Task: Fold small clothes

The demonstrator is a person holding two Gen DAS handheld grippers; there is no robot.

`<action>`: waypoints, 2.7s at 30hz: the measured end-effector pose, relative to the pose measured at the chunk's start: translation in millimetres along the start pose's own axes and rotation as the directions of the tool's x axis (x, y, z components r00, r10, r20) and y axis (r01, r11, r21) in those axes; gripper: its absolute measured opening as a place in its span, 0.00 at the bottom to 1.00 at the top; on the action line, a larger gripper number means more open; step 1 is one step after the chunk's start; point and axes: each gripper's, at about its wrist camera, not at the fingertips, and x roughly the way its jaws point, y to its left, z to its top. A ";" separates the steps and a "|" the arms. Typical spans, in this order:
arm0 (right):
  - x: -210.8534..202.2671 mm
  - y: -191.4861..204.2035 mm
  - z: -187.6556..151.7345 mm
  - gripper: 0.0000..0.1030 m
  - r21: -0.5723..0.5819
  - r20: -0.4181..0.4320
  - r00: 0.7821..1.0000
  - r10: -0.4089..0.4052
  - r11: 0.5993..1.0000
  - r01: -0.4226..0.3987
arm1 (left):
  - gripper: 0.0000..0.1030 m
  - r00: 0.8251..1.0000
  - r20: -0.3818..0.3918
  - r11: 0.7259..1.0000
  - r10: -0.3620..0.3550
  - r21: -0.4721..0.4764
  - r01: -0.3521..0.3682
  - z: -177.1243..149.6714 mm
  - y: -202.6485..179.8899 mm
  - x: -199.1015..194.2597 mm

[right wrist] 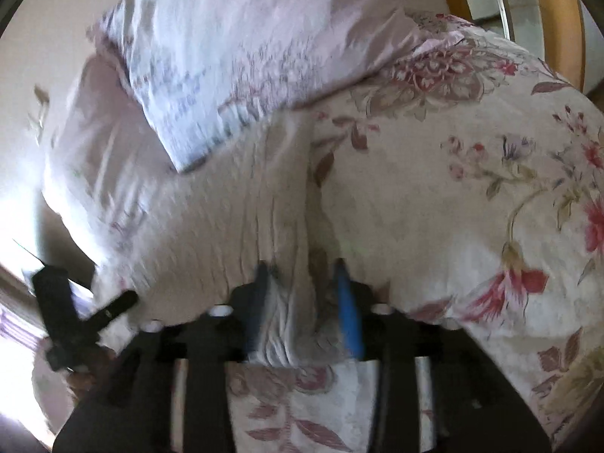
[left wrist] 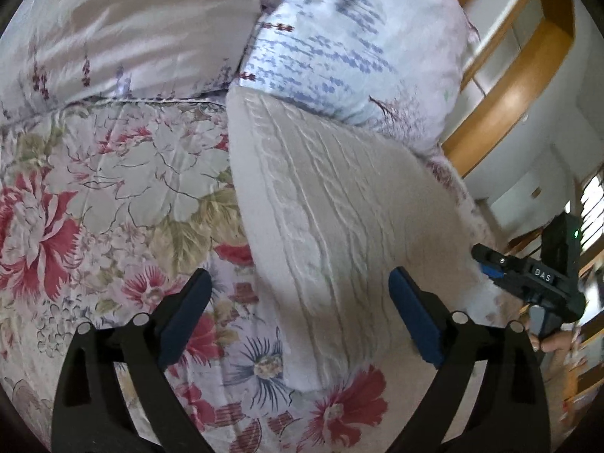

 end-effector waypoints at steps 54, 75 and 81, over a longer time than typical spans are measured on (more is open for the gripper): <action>99.7 146.4 6.9 0.27 -0.093 -0.202 0.912 0.358 0.920 -0.381 | 0.36 0.956 0.101 0.923 -0.274 -0.252 0.291 22.1 111.1 -69.7; 47.7 178.6 -41.3 0.41 -0.381 0.045 0.992 0.117 0.920 -0.091 | 0.70 0.949 0.298 0.990 0.100 0.064 -0.124 -26.9 64.7 -126.9; 69.5 202.1 -72.4 0.37 -0.512 -0.020 0.999 0.046 0.857 -0.050 | 0.74 0.970 0.222 0.975 0.098 0.174 -0.138 -43.5 33.0 -104.8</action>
